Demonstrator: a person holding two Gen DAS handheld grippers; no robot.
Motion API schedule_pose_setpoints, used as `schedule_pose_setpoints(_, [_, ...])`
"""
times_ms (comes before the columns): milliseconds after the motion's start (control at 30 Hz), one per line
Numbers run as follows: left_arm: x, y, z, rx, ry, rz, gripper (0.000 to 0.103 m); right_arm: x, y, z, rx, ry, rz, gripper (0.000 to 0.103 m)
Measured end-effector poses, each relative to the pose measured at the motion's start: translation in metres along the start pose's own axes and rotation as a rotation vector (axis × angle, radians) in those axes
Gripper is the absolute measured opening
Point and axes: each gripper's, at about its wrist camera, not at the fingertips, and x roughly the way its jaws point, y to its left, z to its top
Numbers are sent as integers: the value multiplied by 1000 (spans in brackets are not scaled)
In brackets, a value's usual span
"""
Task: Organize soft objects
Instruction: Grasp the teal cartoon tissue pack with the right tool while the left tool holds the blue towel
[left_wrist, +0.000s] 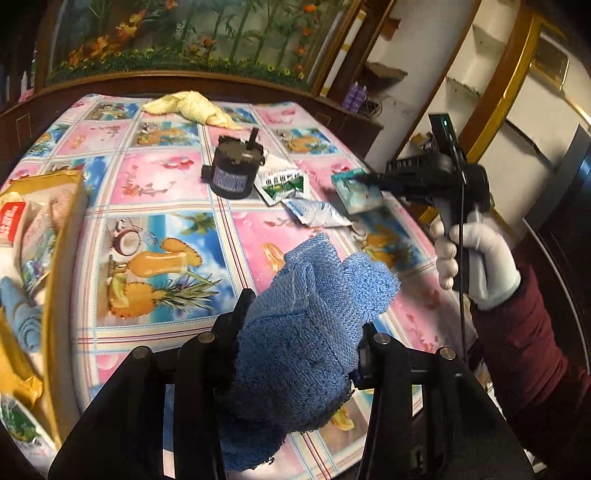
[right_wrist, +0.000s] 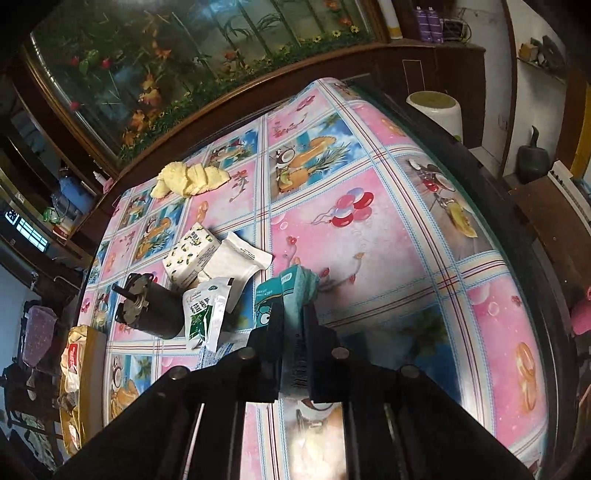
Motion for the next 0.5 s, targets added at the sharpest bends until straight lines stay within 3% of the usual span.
schedule_pose_setpoints(100, [-16,2,-4,-18,-22,4,42,-1,-5,-3,12,-1,11,13])
schedule_pose_setpoints(233, [-36,8,-10,-51,-46,7,42,7,-12,-6,39,30,-25,62])
schedule_pose_setpoints(500, [-67,33,-19,-148,-105,27,42,34,3,-24,-74,64,-181,65])
